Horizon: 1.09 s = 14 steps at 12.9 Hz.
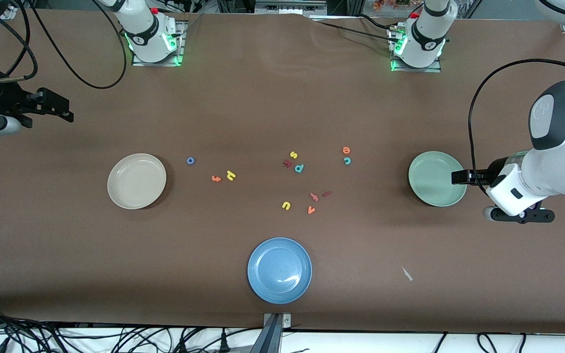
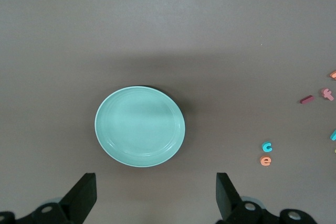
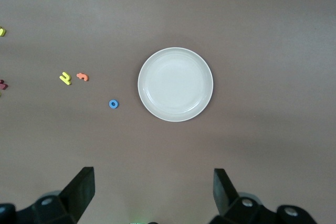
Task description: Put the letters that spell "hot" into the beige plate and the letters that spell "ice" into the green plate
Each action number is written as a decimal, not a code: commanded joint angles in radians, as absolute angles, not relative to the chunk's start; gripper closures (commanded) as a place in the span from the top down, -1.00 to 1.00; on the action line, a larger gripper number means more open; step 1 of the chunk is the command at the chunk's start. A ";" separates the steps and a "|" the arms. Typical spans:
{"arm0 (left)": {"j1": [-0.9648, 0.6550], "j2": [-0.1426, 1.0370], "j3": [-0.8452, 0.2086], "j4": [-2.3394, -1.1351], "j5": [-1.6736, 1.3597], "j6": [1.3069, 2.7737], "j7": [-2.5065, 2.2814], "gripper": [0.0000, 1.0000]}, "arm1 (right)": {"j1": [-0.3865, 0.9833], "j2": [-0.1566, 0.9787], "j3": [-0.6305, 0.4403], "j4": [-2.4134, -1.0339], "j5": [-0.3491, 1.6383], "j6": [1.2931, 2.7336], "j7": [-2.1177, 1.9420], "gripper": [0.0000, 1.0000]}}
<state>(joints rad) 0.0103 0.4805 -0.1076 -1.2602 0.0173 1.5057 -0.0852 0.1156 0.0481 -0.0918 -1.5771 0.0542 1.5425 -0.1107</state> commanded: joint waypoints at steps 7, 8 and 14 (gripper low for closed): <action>0.002 0.459 -0.092 -1.289 -0.006 1.519 -0.063 1.00 | 0.120 0.052 -0.078 -1.577 -0.003 1.488 -0.101 1.00; 0.002 0.459 -0.092 -1.290 -0.006 1.519 -0.063 1.00 | 0.118 0.052 -0.080 -1.577 -0.003 1.486 -0.103 1.00; 0.002 0.459 -0.092 -1.290 -0.006 1.519 -0.063 1.00 | 0.135 0.052 -0.077 -1.578 -0.024 1.443 -0.100 1.00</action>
<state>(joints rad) 0.0103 0.4805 -0.1076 -1.2626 0.0173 1.5058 -0.0852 0.1297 0.0580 -0.0784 -1.5788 0.0027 1.4631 -0.1107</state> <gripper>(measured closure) 0.000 0.000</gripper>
